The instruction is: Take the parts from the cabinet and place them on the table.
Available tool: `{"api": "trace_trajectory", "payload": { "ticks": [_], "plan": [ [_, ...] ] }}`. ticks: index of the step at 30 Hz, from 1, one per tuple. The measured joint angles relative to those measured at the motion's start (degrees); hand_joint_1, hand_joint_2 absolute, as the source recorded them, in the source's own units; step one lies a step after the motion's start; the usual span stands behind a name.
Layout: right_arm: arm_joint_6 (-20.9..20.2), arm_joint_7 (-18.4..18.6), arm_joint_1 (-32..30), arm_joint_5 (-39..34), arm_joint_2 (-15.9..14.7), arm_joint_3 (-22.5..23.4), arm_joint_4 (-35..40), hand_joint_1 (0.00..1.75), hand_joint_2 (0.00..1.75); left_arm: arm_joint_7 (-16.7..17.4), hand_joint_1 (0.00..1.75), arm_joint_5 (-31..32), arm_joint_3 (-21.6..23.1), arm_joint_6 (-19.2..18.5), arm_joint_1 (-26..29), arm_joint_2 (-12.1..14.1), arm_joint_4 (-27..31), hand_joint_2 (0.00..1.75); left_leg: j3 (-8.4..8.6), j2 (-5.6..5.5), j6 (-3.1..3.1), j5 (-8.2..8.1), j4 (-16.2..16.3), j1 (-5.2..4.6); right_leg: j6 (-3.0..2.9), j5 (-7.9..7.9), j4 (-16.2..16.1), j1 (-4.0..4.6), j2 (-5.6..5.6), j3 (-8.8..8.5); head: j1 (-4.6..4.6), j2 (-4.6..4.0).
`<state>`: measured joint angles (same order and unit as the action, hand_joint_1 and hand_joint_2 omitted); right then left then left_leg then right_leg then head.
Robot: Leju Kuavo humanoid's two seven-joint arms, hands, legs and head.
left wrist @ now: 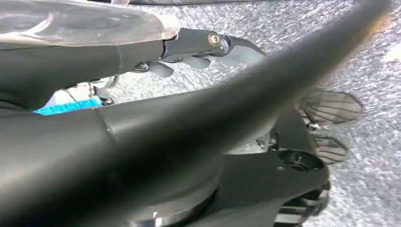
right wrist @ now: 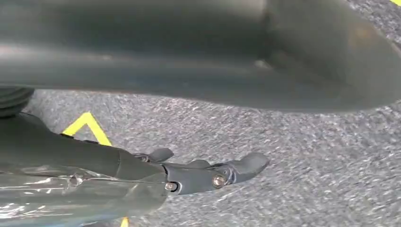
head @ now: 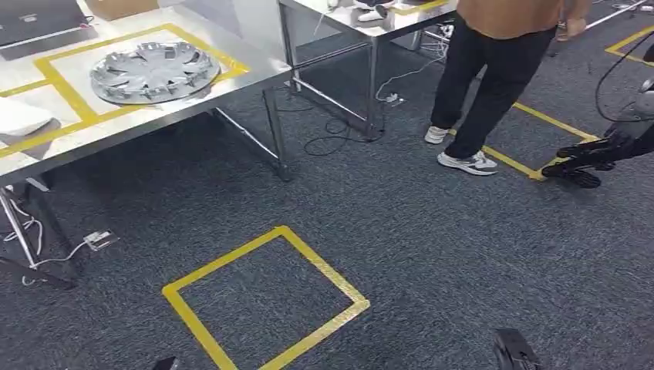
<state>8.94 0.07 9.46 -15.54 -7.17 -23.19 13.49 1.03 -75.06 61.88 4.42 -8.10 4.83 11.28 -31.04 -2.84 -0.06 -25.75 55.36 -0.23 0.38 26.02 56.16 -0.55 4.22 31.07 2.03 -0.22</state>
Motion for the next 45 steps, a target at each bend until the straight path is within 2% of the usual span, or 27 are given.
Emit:
{"api": "trace_trajectory", "payload": {
  "ticks": [3,4,7,9,12,13,14,15,18,19,20,22,24,25,27,28,29,33,34,35,36,38,39,41,43,44,45],
  "plan": [
    [0.07,0.07,-0.26,-0.26,-0.13,0.00,0.00,0.00,0.00,0.04,0.00,-0.11,0.00,0.00,0.01,-0.11,0.00,0.00,0.41,1.34,0.74,0.61,-1.28,0.41,0.95,-0.03,-0.06,0.01,0.64,0.61,-0.29,0.00],
    [0.11,0.07,-0.35,-0.39,-0.13,0.00,-0.02,0.00,0.00,0.04,0.00,-0.11,0.00,-0.02,0.03,-0.18,0.00,0.00,0.74,1.86,0.88,0.70,-1.57,0.33,1.03,1.17,1.39,0.05,-1.45,1.06,-0.50,0.00],
    [0.15,-0.04,-0.13,-0.41,-0.26,0.00,-0.02,0.00,0.00,0.04,0.00,-0.11,0.00,0.00,0.29,-0.11,-0.02,0.00,0.79,3.49,1.37,0.56,-1.59,0.13,1.60,8.18,15.05,-0.01,-3.27,7.02,-1.82,0.00],
    [0.15,0.00,-0.35,-0.46,-0.28,0.00,-0.07,0.00,0.00,0.04,0.00,-0.13,0.00,0.00,0.41,-0.09,-0.02,0.00,0.88,4.47,1.38,0.46,-1.55,0.14,2.00,8.32,18.34,-0.19,-3.58,8.43,-2.12,0.00],
    [0.20,-0.02,-0.33,-0.57,-0.63,0.00,-0.07,0.00,0.00,0.04,0.00,-0.13,0.00,-0.04,0.39,-0.31,0.00,0.00,1.53,5.69,0.83,-0.09,-1.35,0.30,2.31,1.18,5.13,-0.65,-4.97,1.64,-2.97,0.00],
    [0.20,-0.04,-0.29,-0.59,-0.63,0.00,-0.07,0.00,0.00,0.04,0.00,-0.13,0.00,-0.07,0.40,-0.31,0.00,0.00,1.71,6.09,0.44,-0.41,-1.19,0.19,2.30,0.55,0.74,-0.62,-7.16,-0.29,-3.28,0.00],
    [0.20,-0.04,-0.07,-0.59,-0.63,0.00,-0.07,0.00,0.00,0.04,0.00,-0.13,0.00,-0.07,0.38,-0.20,0.00,0.00,1.63,6.41,0.06,-0.72,-0.61,-0.27,1.81,0.89,-0.35,0.05,-7.85,-0.72,-3.81,0.00],
    [0.20,-0.02,0.05,-0.63,-0.63,0.00,-0.07,0.00,0.00,0.04,0.00,-0.13,0.00,-0.07,0.38,-0.15,-0.02,0.00,1.56,6.68,-0.11,-0.63,-0.82,-0.33,0.99,0.86,0.02,-0.13,-7.30,-1.09,-3.66,0.00],
    [0.26,0.07,-0.32,-1.42,-0.63,0.00,-0.09,0.00,0.00,0.00,0.00,-0.04,0.00,-0.07,0.24,-0.17,0.00,0.00,1.77,8.16,-0.64,-0.78,-0.53,-0.31,0.05,0.46,-0.20,-0.03,-5.79,-0.74,-2.67,0.00],
    [0.35,0.02,-0.35,-1.86,-0.63,0.02,-0.09,0.00,0.00,0.00,0.00,0.09,0.00,-0.06,0.15,-0.15,0.00,0.00,1.44,6.58,-1.09,-2.09,0.83,0.04,-0.28,0.28,-0.32,-0.23,-5.42,-0.83,-2.54,0.00],
    [0.48,-0.11,-0.27,-2.03,-0.63,0.04,-0.09,0.00,0.00,0.00,0.00,0.09,0.00,-0.07,0.11,-0.15,0.00,0.00,-0.15,4.81,-1.29,-4.37,4.20,0.16,-0.53,0.17,-0.32,-0.26,-5.03,-0.68,-2.08,0.00],
    [0.61,-0.28,-0.16,-2.29,-0.63,0.13,-0.09,0.00,0.00,0.00,0.00,0.24,0.02,-0.09,0.15,-0.20,0.00,0.00,-4.82,3.75,-1.53,-8.75,13.80,0.26,-0.89,0.04,-0.32,-0.16,-4.09,-0.36,-1.38,0.00],
    [0.61,-0.35,-0.35,-2.47,-0.63,0.17,-0.09,0.00,0.00,0.07,0.00,0.22,0.02,-0.09,0.17,-0.26,0.00,0.00,-7.99,3.43,-1.39,-9.82,19.49,0.24,-1.05,-0.05,-0.32,0.00,-2.91,-0.25,-0.81,0.00],
    [0.61,-0.37,-0.44,-2.49,-0.63,0.17,-0.09,0.00,0.00,0.07,0.00,0.24,0.02,-0.09,0.16,-0.28,0.00,0.00,-7.41,3.30,-1.15,-8.06,17.85,0.20,-1.06,-0.07,-0.32,0.04,-2.23,-0.30,-0.68,0.00],
    [0.61,-0.39,-0.42,-2.60,-0.63,0.20,-0.09,0.00,0.00,0.09,0.00,0.24,0.02,-0.09,0.10,-0.20,-0.02,0.00,-2.98,2.58,-0.46,-2.56,8.23,0.11,-1.03,-0.13,-0.32,0.04,-0.92,-0.54,-0.42,0.00],
    [0.61,-0.44,-0.42,-2.62,-0.63,0.22,-0.09,0.00,0.00,0.07,0.00,0.24,0.02,-0.09,0.02,-0.11,-0.02,0.00,-0.63,1.05,-0.07,-0.30,3.22,0.10,-0.95,-0.18,-0.33,-0.02,-0.40,-0.57,-0.20,0.00],
    [0.61,-0.44,-0.34,-2.62,-0.63,0.22,-0.09,0.00,0.00,0.09,0.00,0.26,0.04,-0.09,-0.04,0.00,0.00,0.00,0.46,-0.70,0.16,-0.18,0.23,-0.05,-0.74,-0.13,-0.20,0.26,0.06,-0.33,-0.09,0.00],
    [0.68,-0.39,-0.69,-2.71,-0.63,0.22,-0.22,0.00,0.00,0.11,0.00,0.39,0.09,-0.13,-0.46,-0.02,0.00,0.00,0.83,0.98,0.59,0.11,-1.01,0.04,0.58,-0.65,-0.65,-0.04,1.86,0.28,-0.15,0.00],
    [0.72,-0.39,-0.75,-2.84,-0.63,0.22,-0.26,0.00,0.00,0.13,0.00,0.39,0.09,-0.13,-0.52,-0.13,0.00,0.00,1.18,1.89,0.82,0.53,-1.79,0.44,0.66,0.04,0.22,-0.12,0.66,0.67,-0.42,0.00],
    [0.79,-0.39,-0.70,-2.91,-0.63,0.22,-0.26,0.00,0.00,0.13,0.00,0.41,0.09,-0.13,-0.53,-0.13,0.00,0.00,1.26,2.17,1.15,0.61,-2.01,0.34,0.82,2.03,2.77,0.25,-1.73,1.74,-0.74,0.00],
    [0.83,-0.46,-0.58,-2.91,-0.66,0.22,-0.26,0.00,0.00,0.13,0.00,0.46,0.11,-0.13,-0.51,-0.11,0.00,0.00,1.22,2.80,1.40,0.55,-2.00,0.30,1.02,4.35,6.88,0.23,-2.67,3.56,-1.38,0.00],
    [0.87,-0.44,-0.59,-2.91,-0.66,0.22,-0.28,0.00,0.00,0.17,0.00,0.46,0.11,-0.15,-0.39,-0.07,0.00,0.00,1.20,3.98,1.42,0.51,-1.97,0.16,1.34,8.38,16.38,-0.01,-3.39,7.64,-1.88,0.00],
    [0.85,-0.37,-0.74,-2.91,-0.66,0.22,-0.31,0.00,0.00,0.20,0.00,0.46,0.11,-0.15,-0.36,-0.09,0.00,0.00,1.21,4.48,1.40,0.50,-1.95,0.16,1.50,8.62,18.35,-0.12,-3.55,8.43,-2.08,0.00],
    [0.85,-0.26,-0.81,-2.91,-0.68,0.22,-0.37,0.00,0.00,0.20,0.00,0.39,0.13,-0.24,-0.34,-0.20,0.00,0.00,1.35,5.40,1.18,0.35,-1.92,0.21,1.78,5.23,13.68,-0.40,-3.92,5.95,-2.58,0.00],
    [0.85,-0.26,-0.66,-2.91,-0.81,0.22,-0.37,0.00,0.00,0.20,0.00,0.22,0.13,-0.26,-0.33,-0.31,0.00,0.00,1.87,6.27,0.64,-0.02,-1.80,0.25,1.87,0.23,2.71,-0.58,-5.95,0.09,-3.19,0.00],
    [0.85,-0.22,-0.50,-2.86,-0.81,0.20,-0.37,0.00,0.00,0.17,0.00,0.05,0.13,-0.26,-0.23,-0.24,0.00,0.00,1.94,6.57,0.30,-0.24,-1.67,-0.11,1.88,0.93,0.13,-0.21,-8.18,-1.11,-3.56,0.00],
    [0.85,-0.04,-0.28,-2.82,-0.81,0.17,-0.37,0.00,0.00,0.15,0.00,0.02,0.13,-0.26,-0.23,-0.22,0.00,0.00,1.78,6.88,-0.02,-0.43,-1.10,-0.36,1.13,0.89,-0.68,0.02,-7.90,-1.25,-3.90,0.00]
  ]
}}
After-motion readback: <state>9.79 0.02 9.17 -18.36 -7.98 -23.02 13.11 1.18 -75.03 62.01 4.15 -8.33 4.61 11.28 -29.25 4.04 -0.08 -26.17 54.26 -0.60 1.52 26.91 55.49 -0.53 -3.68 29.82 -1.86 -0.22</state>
